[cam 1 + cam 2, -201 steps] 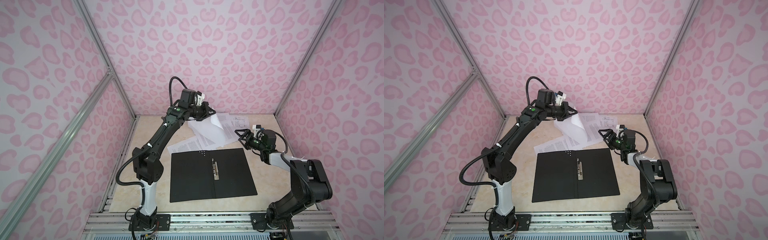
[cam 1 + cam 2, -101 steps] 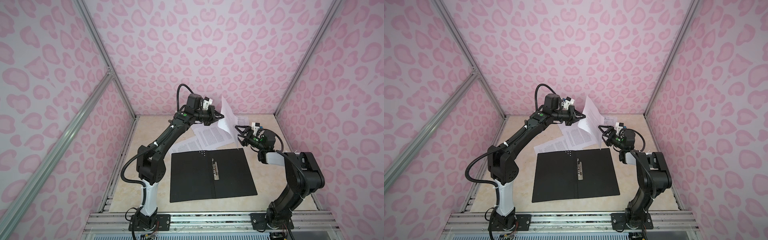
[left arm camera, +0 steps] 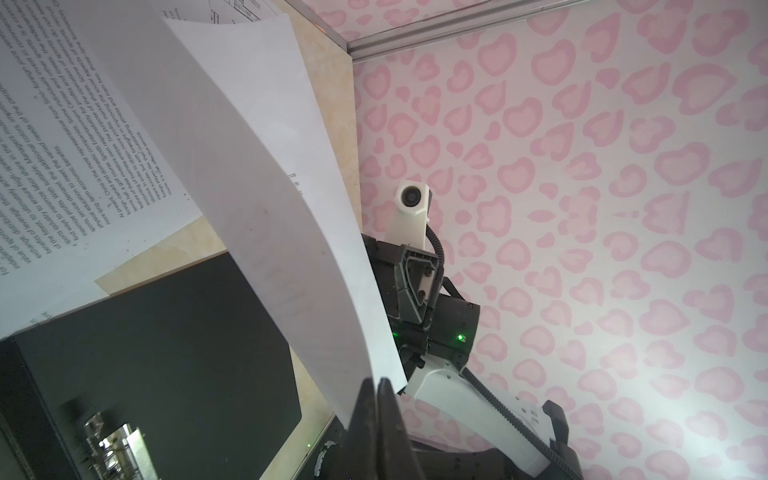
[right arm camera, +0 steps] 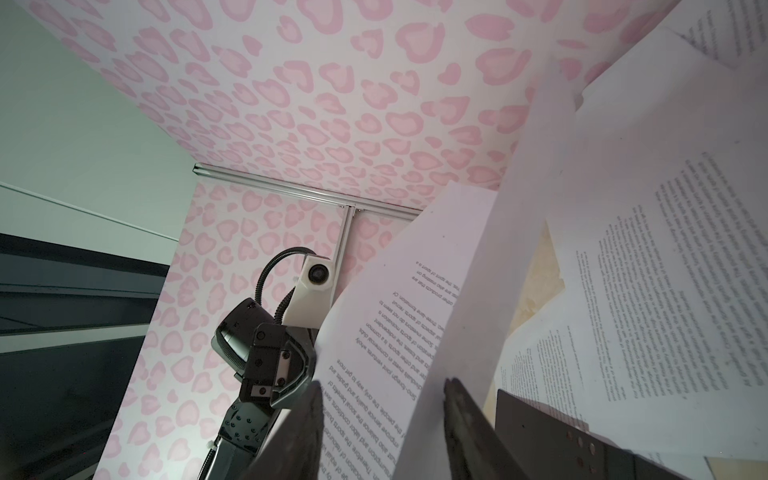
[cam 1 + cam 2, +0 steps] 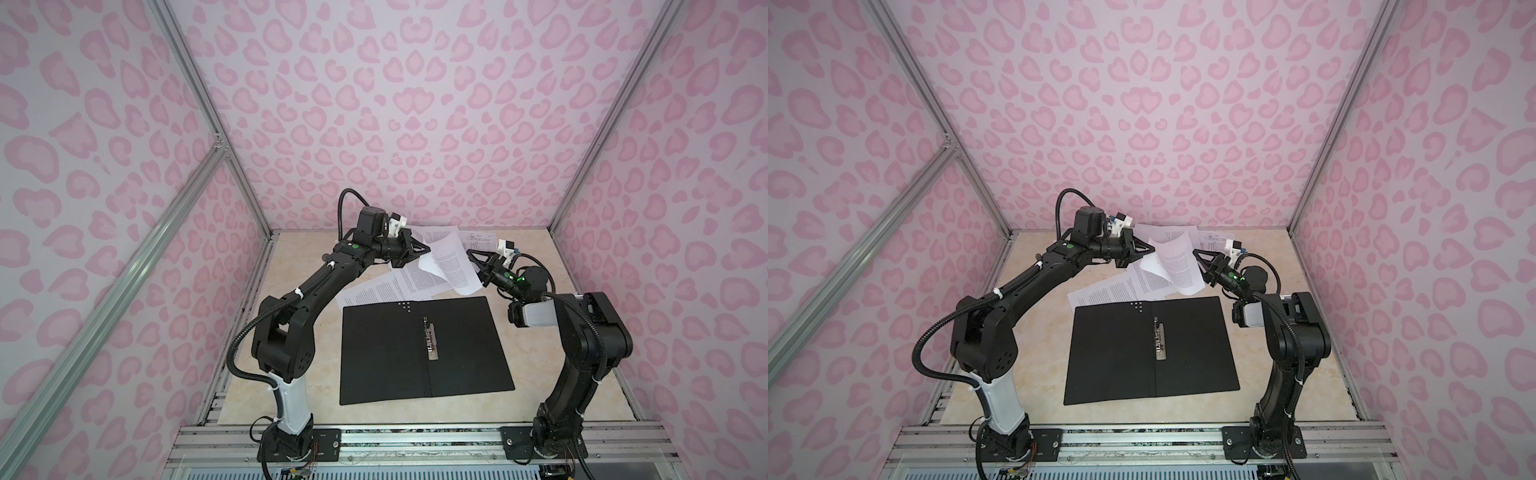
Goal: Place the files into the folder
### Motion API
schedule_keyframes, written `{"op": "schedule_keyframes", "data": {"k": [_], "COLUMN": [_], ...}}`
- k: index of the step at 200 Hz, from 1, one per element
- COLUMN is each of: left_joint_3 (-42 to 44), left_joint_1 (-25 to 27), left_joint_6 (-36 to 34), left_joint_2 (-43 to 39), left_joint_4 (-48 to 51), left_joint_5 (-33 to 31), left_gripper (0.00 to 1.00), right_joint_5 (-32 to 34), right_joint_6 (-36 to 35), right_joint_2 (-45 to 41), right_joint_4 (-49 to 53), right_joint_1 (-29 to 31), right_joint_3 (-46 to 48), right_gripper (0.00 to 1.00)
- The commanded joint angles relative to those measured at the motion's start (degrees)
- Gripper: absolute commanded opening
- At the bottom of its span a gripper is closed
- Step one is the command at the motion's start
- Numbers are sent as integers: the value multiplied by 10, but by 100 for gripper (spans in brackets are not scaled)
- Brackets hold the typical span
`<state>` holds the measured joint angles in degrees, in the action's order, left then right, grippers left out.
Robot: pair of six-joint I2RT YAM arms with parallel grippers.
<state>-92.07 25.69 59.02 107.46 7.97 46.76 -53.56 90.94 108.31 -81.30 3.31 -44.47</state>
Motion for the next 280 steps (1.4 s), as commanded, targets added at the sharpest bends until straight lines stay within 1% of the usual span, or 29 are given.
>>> {"op": "schedule_keyframes", "data": {"k": [1,40,87,118,122,137,152,159,166,170,174,176,182,186,189,190,191,195,208,217,220,224,225,239,242,248,258,267,280], "left_joint_3": [16,12,4,6,6,7,9,11,11,12,15,18,28,35,41,42,44,51,83,111,122,136,140,202,216,241,283,315,347], "left_joint_1": [-4,-4,-3,-3,-3,-3,-4,-5,-6,-7,-9,-9,-14,-16,-18,-18,-18,-19,-20,-20,-20,-19,-19,-19,-19,-19,-19,-17,-17], "left_joint_6": [8,-5,-27,-29,-29,-34,-42,-50,-70,-88,-107,-118,-146,-167,-184,-189,-194,-215,-267,-287,-290,-295,-296,-301,-300,-298,-294,-291,-286], "left_joint_2": [-18,-23,-23,-21,-21,-21,-23,-26,-31,-37,-43,-47,-61,-71,-79,-82,-84,-95,-129,-149,-154,-160,-162,-173,-175,-175,-177,-176,-175], "left_joint_4": [-64,-81,-92,-103,-103,-103,-98,-89,-65,-43,-18,-4,31,60,81,89,96,124,189,215,217,222,222,230,230,229,220,209,197], "left_joint_5": [23,42,64,74,75,75,73,68,58,46,30,20,-13,-40,-62,-70,-77,-111,-206,-240,-249,-253,-254,-249,-248,-246,-241,-239,-235], "left_gripper": [5,7,9,9,9,9,9,10,15,23,33,42,60,77,94,98,100,98,98,98,98,98,98,98,98,98,98,98,98], "right_joint_5": [-5,-5,-6,-7,-7,-8,-10,-11,-12,-14,-14,-14,-16,-17,-17,-17,-17,-17,-16,-14,-14,-13,-12,-2,0,6,18,66,120], "right_joint_6": [-28,-44,-86,-99,-100,-100,-101,-104,-107,-109,-110,-111,-115,-123,-129,-135,-139,-155,-212,-254,-280,-295,-311,-402,-414,-458,-515,-575,-628], "right_joint_2": [1,6,-6,-9,-10,-10,-15,-18,-24,-29,-34,-35,-46,-58,-64,-69,-71,-81,-120,-147,-158,-165,-171,-196,-200,-207,-215,-225,-240], "right_joint_4": [16,44,108,132,135,135,141,145,151,156,161,164,179,196,208,221,228,262,363,441,481,513,535,680,695,767,849,941,1013], "right_joint_1": [6,16,23,28,28,29,29,28,28,28,28,28,28,28,29,28,28,29,27,24,21,19,18,8,7,1,-4,-8,-12], "right_joint_3": [-2,-1,5,2,1,2,3,3,5,6,6,5,6,7,7,7,7,7,6,6,5,4,3,-5,-6,-15,-24,-32,-34], "right_gripper": [44,38,31,17,14,8,0,0,0,0,0,0,0,0,0,0,0,0,0,0,0,0,0,0,0,0,0,0,0]}}
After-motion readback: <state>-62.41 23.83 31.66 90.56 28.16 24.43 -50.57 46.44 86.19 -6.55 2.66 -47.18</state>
